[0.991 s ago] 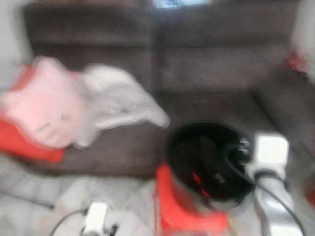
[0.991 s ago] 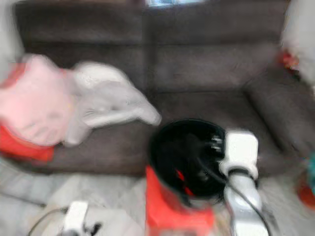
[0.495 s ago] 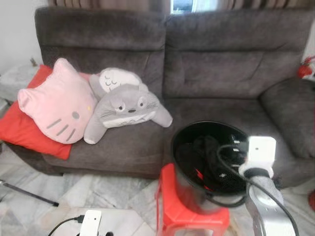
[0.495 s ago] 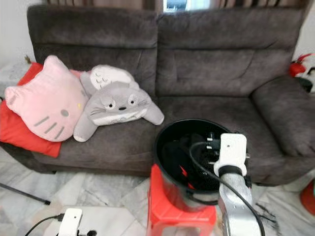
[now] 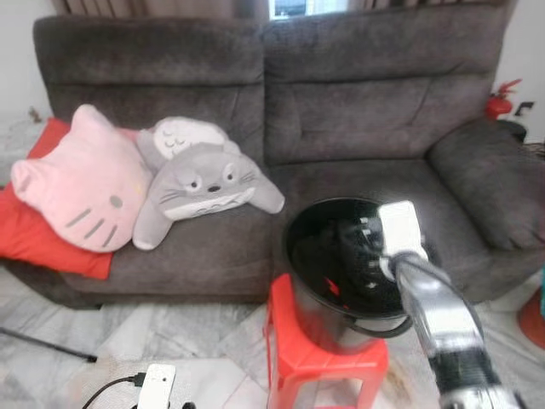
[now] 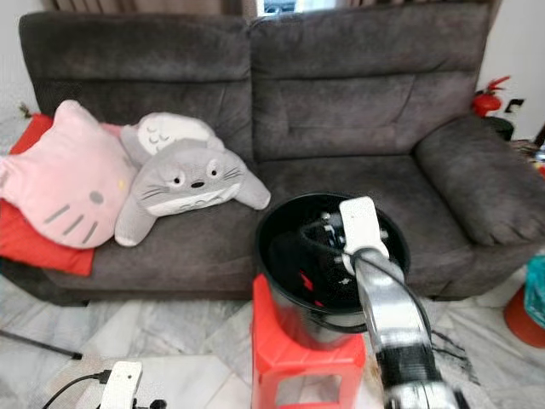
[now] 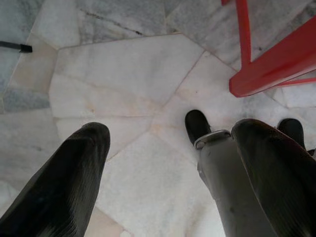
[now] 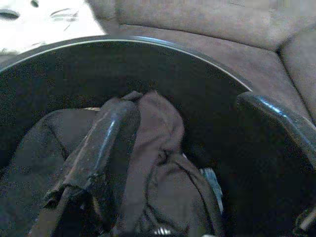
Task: Hang hanger
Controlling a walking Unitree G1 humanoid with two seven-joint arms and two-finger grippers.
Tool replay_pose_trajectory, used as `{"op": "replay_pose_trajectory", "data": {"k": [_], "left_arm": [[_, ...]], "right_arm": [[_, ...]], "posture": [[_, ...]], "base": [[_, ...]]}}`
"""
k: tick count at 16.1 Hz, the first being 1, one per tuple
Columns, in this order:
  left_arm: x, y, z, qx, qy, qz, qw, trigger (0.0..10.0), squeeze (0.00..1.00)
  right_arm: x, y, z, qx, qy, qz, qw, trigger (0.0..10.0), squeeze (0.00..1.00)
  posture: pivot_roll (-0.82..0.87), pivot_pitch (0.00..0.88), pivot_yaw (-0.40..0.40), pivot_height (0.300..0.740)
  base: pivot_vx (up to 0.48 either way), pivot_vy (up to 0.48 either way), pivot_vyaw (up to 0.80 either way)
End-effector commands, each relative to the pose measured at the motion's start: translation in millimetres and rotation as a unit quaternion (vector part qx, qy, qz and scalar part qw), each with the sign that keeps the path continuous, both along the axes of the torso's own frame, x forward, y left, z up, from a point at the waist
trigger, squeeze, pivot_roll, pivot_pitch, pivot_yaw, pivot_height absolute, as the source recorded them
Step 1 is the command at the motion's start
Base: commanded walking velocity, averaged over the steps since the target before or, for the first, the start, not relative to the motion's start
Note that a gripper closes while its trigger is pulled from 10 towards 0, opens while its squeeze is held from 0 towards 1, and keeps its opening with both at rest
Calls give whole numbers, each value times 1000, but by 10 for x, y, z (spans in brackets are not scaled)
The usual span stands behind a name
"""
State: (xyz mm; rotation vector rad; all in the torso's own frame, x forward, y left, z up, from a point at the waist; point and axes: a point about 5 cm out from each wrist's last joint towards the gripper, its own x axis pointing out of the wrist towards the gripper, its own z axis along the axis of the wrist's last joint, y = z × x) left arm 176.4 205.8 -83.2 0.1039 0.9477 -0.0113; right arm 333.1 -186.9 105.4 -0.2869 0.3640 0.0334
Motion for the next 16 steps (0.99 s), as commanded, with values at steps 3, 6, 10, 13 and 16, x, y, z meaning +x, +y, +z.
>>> {"op": "replay_pose_trajectory", "data": {"k": [3, 6, 10, 13, 16], "left_arm": [[-10, 38, -1, 15, 8, -15, 1000, 10000, 0], [-17, 38, -4, 17, 11, -22, 1000, 10000, 0], [-56, 58, -18, 19, 17, -21, 999, 10000, 0], [-82, 76, -27, 20, 21, -20, 999, 10000, 0], [-91, 69, -32, 19, 24, -20, 999, 10000, 0]], "right_arm": [[114, 95, -98, 11, 52, 57, 997, 10000, 0], [81, 199, -320, 43, 101, 82, 991, 10000, 0], [101, 167, -402, 29, 112, 66, 991, 10000, 894], [118, 179, -455, 9, 128, 74, 989, 10000, 0], [118, 113, -497, -27, 132, 52, 990, 10000, 0]], "posture": [[-196, 0, 51, 740], [-196, 0, 54, 740], [-192, 0, 55, 740], [-187, 0, 54, 740], [-189, 0, 55, 740]], "base": [[0, 0, 0], [0, 0, 0], [0, 0, 0], [0, 0, 0], [0, 0, 0]]}}
